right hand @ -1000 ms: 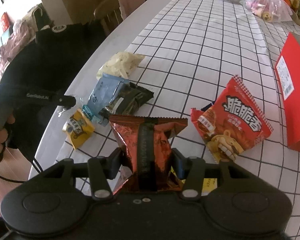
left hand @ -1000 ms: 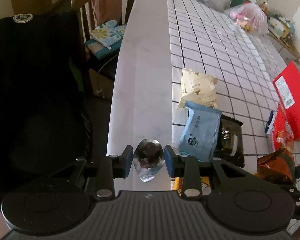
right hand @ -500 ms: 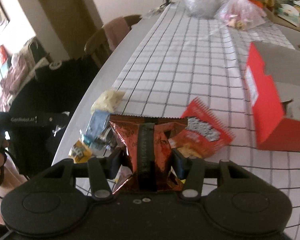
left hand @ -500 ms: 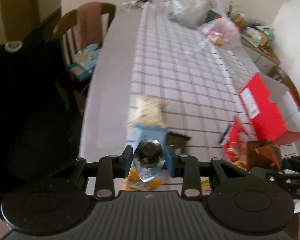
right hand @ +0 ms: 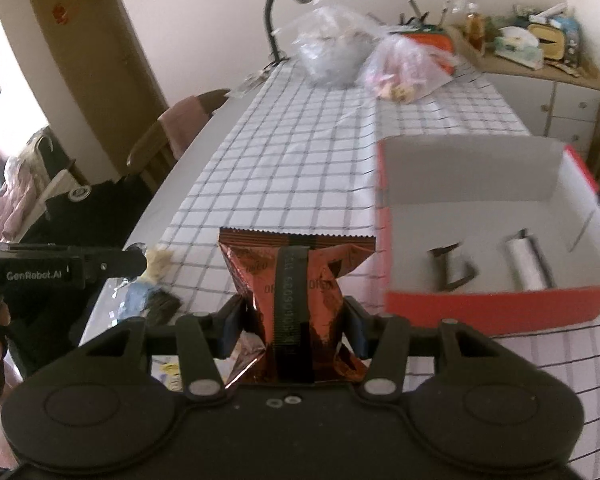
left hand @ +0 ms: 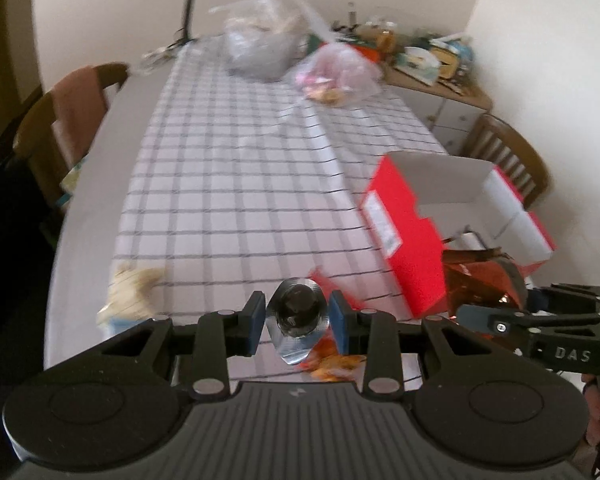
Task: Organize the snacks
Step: 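Carry both held items over the red box and open both tools to drop them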
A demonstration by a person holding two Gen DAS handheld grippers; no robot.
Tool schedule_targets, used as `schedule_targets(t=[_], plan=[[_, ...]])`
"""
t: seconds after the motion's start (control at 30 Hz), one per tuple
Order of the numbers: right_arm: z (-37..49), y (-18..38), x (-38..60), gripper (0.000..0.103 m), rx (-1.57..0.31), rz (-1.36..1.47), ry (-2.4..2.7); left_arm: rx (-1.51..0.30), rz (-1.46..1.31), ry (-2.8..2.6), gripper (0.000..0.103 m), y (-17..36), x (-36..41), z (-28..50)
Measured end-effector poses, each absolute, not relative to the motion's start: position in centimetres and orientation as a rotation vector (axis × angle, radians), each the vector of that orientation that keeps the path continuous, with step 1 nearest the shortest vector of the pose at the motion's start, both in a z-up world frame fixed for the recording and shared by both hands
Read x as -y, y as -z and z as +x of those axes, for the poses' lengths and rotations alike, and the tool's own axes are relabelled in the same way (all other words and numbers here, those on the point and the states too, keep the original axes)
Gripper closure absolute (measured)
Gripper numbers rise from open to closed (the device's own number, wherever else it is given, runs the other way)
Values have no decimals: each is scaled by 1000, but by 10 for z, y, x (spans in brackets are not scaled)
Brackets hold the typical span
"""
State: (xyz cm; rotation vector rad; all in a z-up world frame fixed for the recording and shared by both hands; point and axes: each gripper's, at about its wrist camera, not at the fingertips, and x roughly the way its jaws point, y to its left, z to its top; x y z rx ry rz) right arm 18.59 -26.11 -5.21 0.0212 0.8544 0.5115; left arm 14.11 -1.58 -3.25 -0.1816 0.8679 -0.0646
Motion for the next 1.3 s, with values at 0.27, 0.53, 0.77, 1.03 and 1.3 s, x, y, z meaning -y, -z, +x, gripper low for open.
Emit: schedule_targets(t=[0.27, 0.53, 0.77, 1.03, 1.3], plan=[[222, 48, 326, 52, -838, 11, -458, -851, -121, 114, 70, 22, 103, 178], [264, 54, 374, 52, -842, -20, -403, -866, -59, 129, 69, 27, 172, 222], [295, 63, 397, 52, -850, -46, -374, -911, -18, 133, 69, 40, 212, 256], [329, 83, 404, 52, -887, -58, -362, -977, 16, 142, 69, 63, 238, 293], [344, 118, 403, 52, -969, -93, -358, -1067, 29, 122, 69, 95, 252, 320]])
